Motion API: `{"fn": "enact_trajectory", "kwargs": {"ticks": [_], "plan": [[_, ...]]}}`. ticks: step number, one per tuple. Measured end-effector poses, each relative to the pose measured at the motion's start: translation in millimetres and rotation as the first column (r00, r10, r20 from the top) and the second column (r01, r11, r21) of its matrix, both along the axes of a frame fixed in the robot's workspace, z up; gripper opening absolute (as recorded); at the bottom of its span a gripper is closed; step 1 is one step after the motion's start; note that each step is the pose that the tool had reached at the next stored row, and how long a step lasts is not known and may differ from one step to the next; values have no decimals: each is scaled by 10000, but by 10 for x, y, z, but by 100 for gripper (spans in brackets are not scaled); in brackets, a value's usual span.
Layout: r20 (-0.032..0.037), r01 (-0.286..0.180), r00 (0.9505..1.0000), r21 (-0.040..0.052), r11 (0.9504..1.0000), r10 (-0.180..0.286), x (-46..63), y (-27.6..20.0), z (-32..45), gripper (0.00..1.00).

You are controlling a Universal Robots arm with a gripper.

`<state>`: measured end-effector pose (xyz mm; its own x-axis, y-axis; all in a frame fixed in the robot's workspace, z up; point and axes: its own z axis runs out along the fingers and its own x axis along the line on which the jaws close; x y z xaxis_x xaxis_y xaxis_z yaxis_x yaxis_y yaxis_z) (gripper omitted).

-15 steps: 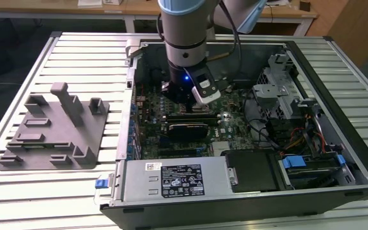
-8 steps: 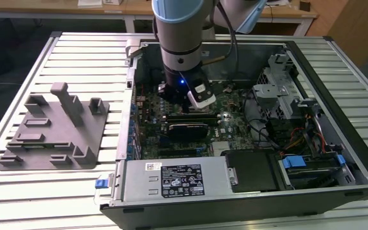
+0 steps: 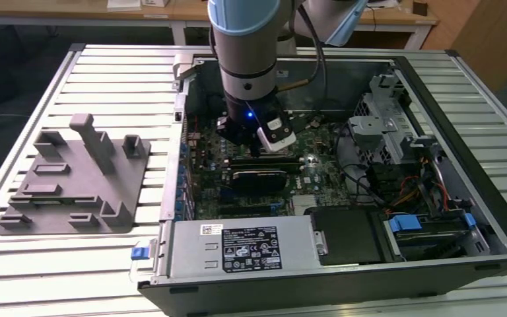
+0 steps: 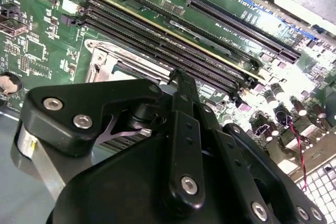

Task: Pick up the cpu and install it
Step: 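Install the second cpu locking lever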

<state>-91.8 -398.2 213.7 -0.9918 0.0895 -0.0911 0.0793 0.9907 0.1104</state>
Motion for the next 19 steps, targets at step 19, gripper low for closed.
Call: {"fn": "enact_trajectory", "kwargs": {"ticks": [19], "plan": [[-1,1,10000,81,10000,-1,-35,-47,-92,11]]}}
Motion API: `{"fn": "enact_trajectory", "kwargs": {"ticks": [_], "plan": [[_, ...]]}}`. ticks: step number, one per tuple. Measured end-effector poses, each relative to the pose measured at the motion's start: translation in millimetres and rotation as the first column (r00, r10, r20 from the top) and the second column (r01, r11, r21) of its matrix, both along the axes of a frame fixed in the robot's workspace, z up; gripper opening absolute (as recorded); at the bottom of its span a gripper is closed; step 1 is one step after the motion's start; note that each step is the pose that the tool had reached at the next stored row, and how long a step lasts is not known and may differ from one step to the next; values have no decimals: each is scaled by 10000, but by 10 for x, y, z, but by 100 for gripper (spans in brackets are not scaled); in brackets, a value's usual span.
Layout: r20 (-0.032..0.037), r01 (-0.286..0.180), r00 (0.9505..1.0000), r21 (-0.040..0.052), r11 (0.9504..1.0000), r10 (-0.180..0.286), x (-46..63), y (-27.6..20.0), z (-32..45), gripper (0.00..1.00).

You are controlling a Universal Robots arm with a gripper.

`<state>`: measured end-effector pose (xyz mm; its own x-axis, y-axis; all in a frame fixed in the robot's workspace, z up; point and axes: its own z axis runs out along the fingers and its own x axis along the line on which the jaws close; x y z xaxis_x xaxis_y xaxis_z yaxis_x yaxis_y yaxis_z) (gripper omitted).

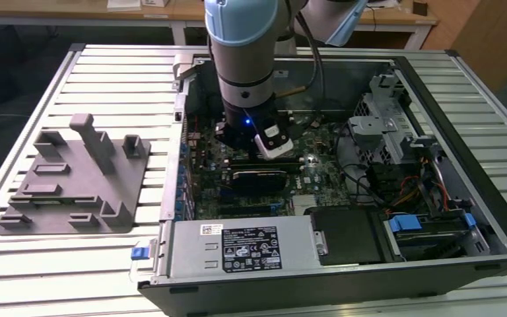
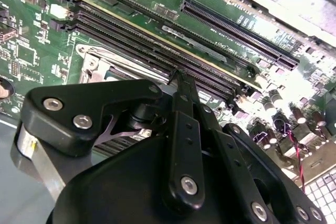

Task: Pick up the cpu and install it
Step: 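Install the second cpu locking lever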

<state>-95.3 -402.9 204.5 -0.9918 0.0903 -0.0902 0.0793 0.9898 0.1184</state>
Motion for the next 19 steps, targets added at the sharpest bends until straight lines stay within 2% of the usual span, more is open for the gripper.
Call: {"fn": "enact_trajectory", "kwargs": {"ticks": [2,7,9,11,19], "plan": [[1,1,10000,62,10000,-1,-14,-4,-14,11],[1,0,10000,387,9993,0,-52,-19,-49,11],[1,0,10000,484,9988,0,-66,-24,-60,11],[1,0,10000,536,9986,0,-74,-27,-68,11],[1,0,10000,611,9981,0,-76,-29,-56,11]]}}
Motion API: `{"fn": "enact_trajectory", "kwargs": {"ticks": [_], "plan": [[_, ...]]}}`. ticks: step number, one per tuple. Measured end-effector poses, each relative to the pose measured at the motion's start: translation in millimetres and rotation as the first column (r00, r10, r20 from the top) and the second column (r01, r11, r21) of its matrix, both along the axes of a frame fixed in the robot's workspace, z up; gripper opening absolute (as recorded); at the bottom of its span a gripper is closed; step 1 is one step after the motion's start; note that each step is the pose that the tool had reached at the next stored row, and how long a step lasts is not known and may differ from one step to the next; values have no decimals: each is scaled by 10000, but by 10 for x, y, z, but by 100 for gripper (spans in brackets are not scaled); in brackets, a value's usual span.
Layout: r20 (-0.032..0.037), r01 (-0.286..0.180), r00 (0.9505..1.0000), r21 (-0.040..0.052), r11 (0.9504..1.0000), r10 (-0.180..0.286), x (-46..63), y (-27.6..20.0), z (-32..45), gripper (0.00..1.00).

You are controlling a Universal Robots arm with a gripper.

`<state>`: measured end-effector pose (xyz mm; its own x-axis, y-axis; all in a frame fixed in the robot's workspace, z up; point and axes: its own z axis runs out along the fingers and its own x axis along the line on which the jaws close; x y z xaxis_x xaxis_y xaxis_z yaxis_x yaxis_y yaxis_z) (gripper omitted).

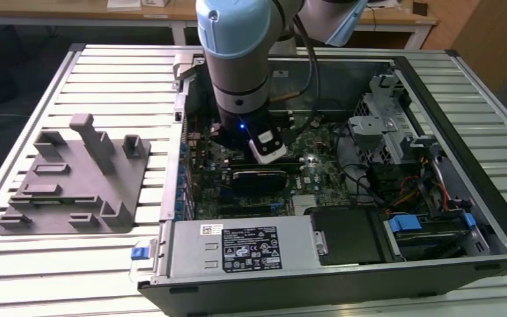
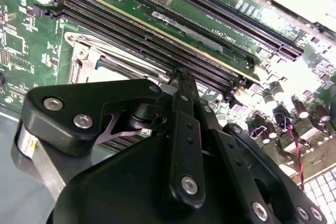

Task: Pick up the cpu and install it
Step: 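Install the second cpu locking lever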

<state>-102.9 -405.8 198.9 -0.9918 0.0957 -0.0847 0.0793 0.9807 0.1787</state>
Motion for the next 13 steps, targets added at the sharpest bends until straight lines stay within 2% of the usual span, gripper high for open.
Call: {"fn": "enact_trajectory", "kwargs": {"ticks": [4,6,8,12,13], "plan": [[1,-1,10000,10,10000,1,1,-2,14,11],[0,-2,10000,46,10000,2,1,-12,15,11],[0,-1,10000,133,9999,1,2,-26,15,11],[0,-1,10000,373,9993,1,5,-54,15,11],[0,-1,10000,403,9992,1,7,-61,15,11]]}}
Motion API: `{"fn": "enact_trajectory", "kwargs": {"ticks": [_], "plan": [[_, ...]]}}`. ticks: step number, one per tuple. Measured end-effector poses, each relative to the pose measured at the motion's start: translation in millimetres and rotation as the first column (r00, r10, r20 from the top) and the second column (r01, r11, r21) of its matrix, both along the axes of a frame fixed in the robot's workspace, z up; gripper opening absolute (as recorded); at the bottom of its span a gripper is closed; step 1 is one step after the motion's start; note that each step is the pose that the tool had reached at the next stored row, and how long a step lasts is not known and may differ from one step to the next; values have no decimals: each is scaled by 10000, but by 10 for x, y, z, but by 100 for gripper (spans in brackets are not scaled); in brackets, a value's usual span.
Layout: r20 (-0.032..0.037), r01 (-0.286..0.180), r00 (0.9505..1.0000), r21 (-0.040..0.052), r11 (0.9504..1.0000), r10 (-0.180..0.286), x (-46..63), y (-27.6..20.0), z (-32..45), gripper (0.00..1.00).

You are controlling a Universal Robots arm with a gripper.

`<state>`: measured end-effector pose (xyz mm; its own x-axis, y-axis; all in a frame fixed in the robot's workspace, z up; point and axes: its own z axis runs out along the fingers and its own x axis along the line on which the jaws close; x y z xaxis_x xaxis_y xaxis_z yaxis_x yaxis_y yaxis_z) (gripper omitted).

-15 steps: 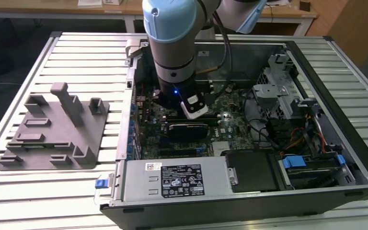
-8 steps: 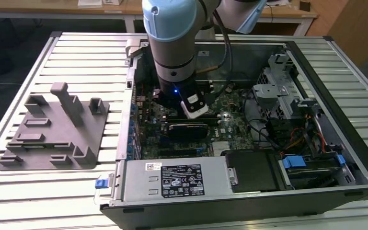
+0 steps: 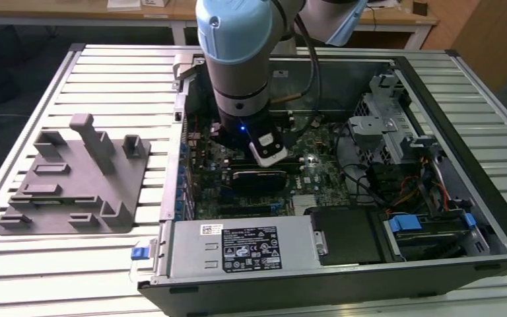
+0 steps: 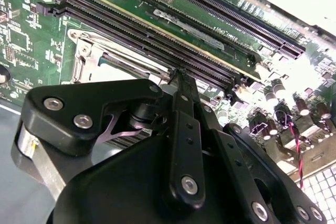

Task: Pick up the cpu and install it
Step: 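Install the second cpu locking lever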

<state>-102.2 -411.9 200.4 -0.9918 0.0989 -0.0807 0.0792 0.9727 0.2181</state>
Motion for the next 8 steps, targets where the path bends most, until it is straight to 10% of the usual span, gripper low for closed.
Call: {"fn": "enact_trajectory", "kwargs": {"ticks": [8], "plan": [[1,-5,10000,38,10000,5,41,-37,-8,11]]}}
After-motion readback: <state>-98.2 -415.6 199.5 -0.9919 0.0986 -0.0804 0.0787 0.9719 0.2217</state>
